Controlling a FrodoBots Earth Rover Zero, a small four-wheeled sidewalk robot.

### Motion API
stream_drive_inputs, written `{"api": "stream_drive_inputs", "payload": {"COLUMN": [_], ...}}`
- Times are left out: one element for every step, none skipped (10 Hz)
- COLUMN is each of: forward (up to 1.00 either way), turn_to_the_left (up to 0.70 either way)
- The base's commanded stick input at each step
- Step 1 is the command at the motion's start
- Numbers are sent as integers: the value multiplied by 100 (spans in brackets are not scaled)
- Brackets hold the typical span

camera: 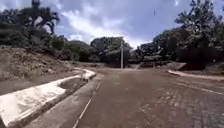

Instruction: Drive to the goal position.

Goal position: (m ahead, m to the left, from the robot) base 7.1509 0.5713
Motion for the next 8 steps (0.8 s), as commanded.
{"api": "stream_drive_inputs", "payload": {"forward": [100, 100, 100, 100, 100, 100, 100, 100], "turn_to_the_left": [0, 0, 0, 0, 0, 0, 0, 0]}}
